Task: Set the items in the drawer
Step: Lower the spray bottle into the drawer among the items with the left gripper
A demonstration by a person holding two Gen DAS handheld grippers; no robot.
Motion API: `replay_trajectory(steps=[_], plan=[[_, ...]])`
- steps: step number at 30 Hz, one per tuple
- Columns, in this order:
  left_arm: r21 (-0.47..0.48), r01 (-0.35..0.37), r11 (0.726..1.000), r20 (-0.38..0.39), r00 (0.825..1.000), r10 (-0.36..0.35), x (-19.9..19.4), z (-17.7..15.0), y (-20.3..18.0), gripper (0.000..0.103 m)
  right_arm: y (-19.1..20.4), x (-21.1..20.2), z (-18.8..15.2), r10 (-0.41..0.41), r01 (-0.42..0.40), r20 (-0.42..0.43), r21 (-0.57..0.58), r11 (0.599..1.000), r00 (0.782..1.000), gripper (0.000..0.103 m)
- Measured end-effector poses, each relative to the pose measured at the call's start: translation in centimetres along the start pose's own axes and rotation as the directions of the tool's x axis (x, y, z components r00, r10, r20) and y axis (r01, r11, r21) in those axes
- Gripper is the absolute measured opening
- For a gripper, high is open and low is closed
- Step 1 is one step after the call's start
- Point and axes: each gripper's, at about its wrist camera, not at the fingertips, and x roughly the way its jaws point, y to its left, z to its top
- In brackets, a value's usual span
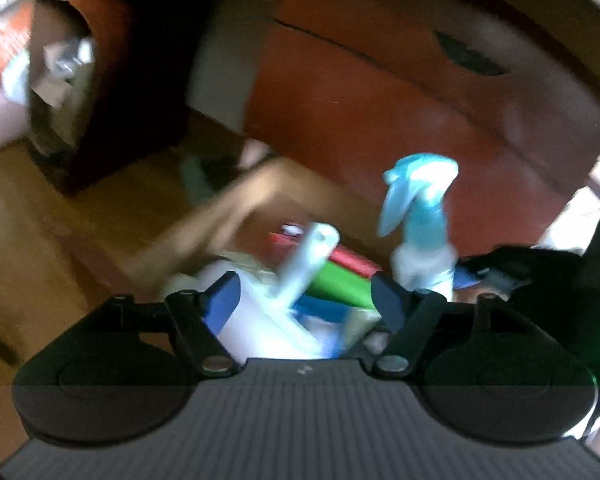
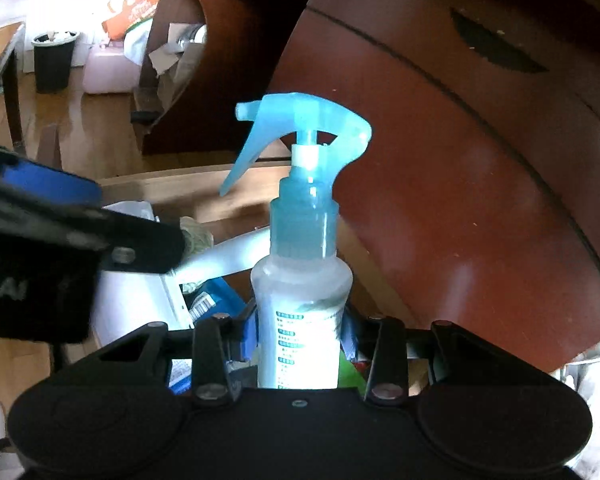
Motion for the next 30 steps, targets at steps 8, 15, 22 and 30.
replay_trajectory(steps=[8,15,22,30], plan=[[-0.09,0.0,0.996,-0.002,1.0,0.0,-0.3,0.1,3.2,0.08,0.4,2.3,-0.6,0.002,0.001,-0.055,0.039,0.999,0.998,0.045],[-0.026,-0.038,0.999,-0.008,0.999,0.038,-1.1,-0.2,3.1,0.083,1.5,3.3,-0.8,-0.03,0.033,-0.085,0.039,0.999,0.996,0.047],[0.033,-0.04,0.999,-0.018,0.999,0.041,-1.2,-0.6,2.1,0.084,1.6,3.2,-1.5,-0.013,0.018,-0.105,0.046,0.999,0.994,0.042],[0.045,-0.024,0.999,-0.041,0.999,0.026,-1.5,-0.6,1.8,0.084,1.0,2.8,-1.5,0.011,0.0,-0.095,0.111,0.994,0.995,0.047]])
